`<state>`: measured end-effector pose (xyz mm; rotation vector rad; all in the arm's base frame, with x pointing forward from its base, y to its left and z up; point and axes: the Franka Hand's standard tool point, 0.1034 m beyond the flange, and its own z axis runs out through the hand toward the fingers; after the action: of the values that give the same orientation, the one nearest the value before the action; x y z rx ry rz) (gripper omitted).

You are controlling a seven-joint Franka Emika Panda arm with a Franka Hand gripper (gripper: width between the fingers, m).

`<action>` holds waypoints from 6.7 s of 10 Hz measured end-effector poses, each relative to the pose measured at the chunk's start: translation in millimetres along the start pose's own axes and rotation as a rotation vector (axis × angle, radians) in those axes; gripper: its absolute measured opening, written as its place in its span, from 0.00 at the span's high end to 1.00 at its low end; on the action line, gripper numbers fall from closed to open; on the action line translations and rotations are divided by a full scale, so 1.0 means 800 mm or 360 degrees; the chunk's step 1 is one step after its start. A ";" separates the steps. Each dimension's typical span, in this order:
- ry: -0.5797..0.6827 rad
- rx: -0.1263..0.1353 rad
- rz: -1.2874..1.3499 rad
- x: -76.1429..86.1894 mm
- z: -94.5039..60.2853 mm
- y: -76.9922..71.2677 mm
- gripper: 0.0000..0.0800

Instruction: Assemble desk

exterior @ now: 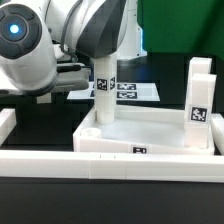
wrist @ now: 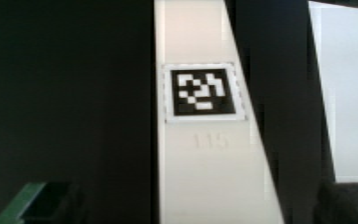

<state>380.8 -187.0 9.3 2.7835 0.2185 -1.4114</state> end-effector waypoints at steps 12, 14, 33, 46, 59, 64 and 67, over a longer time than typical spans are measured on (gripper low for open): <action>0.0005 0.0104 -0.0127 -0.058 -0.078 -0.021 0.64; 0.0014 0.0101 -0.0126 -0.056 -0.076 -0.019 0.64; 0.1473 0.0080 -0.0005 -0.058 -0.237 -0.025 0.64; 0.1882 -0.0044 0.0075 -0.026 -0.284 -0.040 0.64; 0.2141 0.0064 0.0203 0.001 -0.330 -0.083 0.64; 0.2341 -0.0197 0.0311 -0.018 -0.333 -0.056 0.64; 0.2388 -0.0088 0.0341 -0.016 -0.361 -0.096 0.64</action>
Offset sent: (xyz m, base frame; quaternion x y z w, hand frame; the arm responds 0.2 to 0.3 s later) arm 0.0036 -0.0003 0.0008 -0.0046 0.0008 -0.0020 1.0000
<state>595.2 -91.0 194.6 2.9703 -0.0618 0.8670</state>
